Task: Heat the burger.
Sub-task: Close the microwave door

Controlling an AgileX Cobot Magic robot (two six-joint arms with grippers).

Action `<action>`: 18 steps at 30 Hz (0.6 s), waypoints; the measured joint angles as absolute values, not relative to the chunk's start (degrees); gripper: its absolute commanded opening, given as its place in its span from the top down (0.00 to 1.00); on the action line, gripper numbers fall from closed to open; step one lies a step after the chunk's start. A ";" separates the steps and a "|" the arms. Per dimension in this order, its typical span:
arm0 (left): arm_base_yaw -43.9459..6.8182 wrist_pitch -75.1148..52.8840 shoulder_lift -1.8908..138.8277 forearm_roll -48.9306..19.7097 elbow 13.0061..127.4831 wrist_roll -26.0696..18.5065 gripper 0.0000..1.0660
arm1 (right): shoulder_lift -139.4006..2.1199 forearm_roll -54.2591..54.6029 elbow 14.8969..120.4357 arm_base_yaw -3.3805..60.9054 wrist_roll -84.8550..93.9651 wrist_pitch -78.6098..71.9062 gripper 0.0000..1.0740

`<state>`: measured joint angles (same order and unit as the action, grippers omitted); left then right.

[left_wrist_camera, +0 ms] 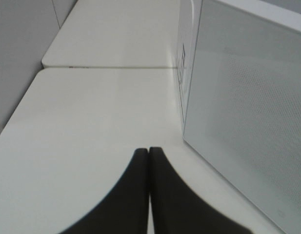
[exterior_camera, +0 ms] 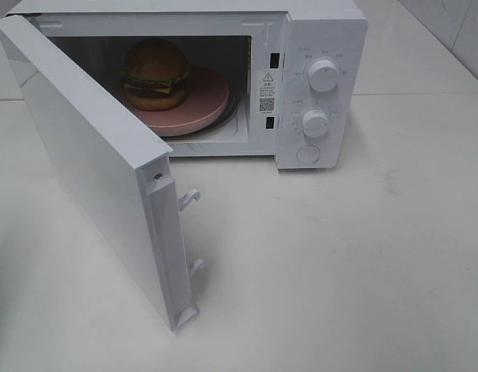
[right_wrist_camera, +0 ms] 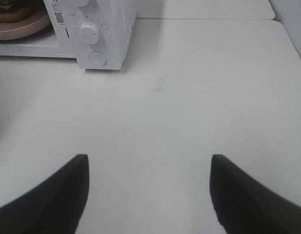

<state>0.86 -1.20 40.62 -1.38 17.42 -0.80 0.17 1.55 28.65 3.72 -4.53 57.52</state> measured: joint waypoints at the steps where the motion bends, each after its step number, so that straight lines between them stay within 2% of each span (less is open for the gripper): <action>1: 0.86 5.50 42.40 -1.38 15.58 -0.80 1.00 | 0.17 1.55 28.65 3.72 -4.53 57.52 0.36; 4: 0.86 8.71 43.49 -1.38 14.78 -0.80 1.00 | 0.17 1.55 28.65 3.72 -4.53 57.52 0.36; 6: 0.86 17.70 48.64 -0.86 12.55 -0.80 1.00 | 0.17 1.55 28.65 3.72 -4.53 57.52 0.36; 9: 0.86 20.45 51.91 0.00 12.15 0.00 1.00 | 0.17 1.55 28.65 3.72 -4.53 57.52 0.36; 10: 0.86 21.89 53.57 0.69 12.09 0.80 1.00 | 0.17 1.55 28.65 3.72 -4.53 57.52 0.36; 11: 0.86 24.98 56.26 2.18 11.97 3.44 1.00 | 0.17 1.55 28.65 3.72 -4.53 57.52 0.36; 14: 0.86 26.70 57.70 3.44 11.97 5.10 1.00 | 0.17 1.55 28.65 3.72 -4.53 57.52 0.36; 16: 0.86 32.26 62.62 11.69 11.97 10.89 1.00 | 0.17 1.55 28.65 3.72 -4.53 57.52 0.36; 18: 0.86 33.69 64.00 13.98 11.97 11.92 1.00 | 0.17 1.55 28.65 3.72 -4.53 57.52 0.36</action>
